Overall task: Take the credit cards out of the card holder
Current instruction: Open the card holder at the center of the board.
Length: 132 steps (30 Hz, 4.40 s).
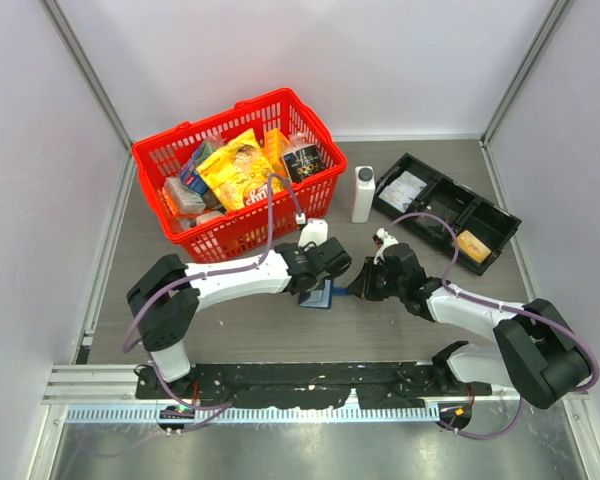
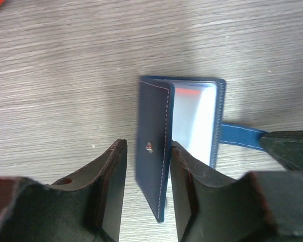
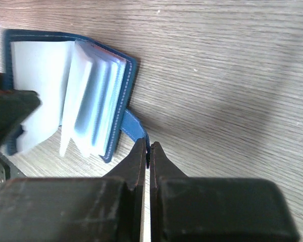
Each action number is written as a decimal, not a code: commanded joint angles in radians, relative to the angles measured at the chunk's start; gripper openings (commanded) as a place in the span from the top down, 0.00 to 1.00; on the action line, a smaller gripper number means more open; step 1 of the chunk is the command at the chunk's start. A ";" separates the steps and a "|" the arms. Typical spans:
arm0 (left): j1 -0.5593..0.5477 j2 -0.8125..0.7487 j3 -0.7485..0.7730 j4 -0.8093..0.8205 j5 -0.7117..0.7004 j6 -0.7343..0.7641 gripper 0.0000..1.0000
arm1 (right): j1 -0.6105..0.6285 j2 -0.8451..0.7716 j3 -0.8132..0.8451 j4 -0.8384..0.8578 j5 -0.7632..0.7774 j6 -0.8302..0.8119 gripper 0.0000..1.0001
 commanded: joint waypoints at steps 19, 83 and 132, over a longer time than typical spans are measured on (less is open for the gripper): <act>0.091 -0.188 -0.299 0.075 0.053 -0.065 0.88 | -0.009 -0.058 0.078 -0.135 0.045 -0.054 0.94; 0.091 -0.208 -0.315 0.180 0.145 -0.070 1.00 | 0.212 0.122 0.233 -0.022 -0.012 0.078 0.75; 0.097 -0.550 -0.499 0.255 0.132 -0.173 0.81 | 0.310 0.384 0.441 -0.025 -0.073 0.053 0.55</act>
